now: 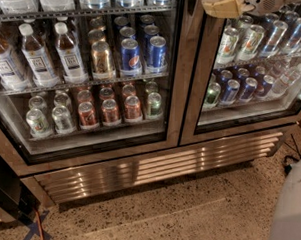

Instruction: Open left fridge door

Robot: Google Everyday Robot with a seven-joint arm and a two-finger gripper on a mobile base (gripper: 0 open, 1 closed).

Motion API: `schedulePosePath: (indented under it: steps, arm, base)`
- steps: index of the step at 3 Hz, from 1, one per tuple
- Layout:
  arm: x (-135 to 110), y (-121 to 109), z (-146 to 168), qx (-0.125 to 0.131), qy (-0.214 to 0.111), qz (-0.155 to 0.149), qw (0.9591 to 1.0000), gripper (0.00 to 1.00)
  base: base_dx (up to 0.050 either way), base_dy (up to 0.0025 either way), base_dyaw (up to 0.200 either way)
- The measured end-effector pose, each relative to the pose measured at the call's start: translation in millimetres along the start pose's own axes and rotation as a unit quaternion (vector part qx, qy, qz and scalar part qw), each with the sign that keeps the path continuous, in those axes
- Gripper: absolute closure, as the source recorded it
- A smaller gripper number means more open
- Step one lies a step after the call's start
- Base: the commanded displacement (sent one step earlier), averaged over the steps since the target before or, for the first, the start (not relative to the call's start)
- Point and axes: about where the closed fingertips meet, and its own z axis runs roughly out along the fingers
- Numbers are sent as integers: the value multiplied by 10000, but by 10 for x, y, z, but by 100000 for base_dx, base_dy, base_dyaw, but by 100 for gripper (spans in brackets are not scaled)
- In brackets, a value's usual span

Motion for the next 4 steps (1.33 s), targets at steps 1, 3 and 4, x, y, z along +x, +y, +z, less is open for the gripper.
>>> schedulePosePath:
  steps: [1,3,4]
  arm:
    - [-1,0,1,0,0,-1,10000,100]
    - [-15,-42,-14,-23,14,-129,9999,100]
    - [-15,-42,-14,-24,14,-129,9999,100]
  base:
    - [0,0,0]
    - [0,0,0]
    - [0,0,0]
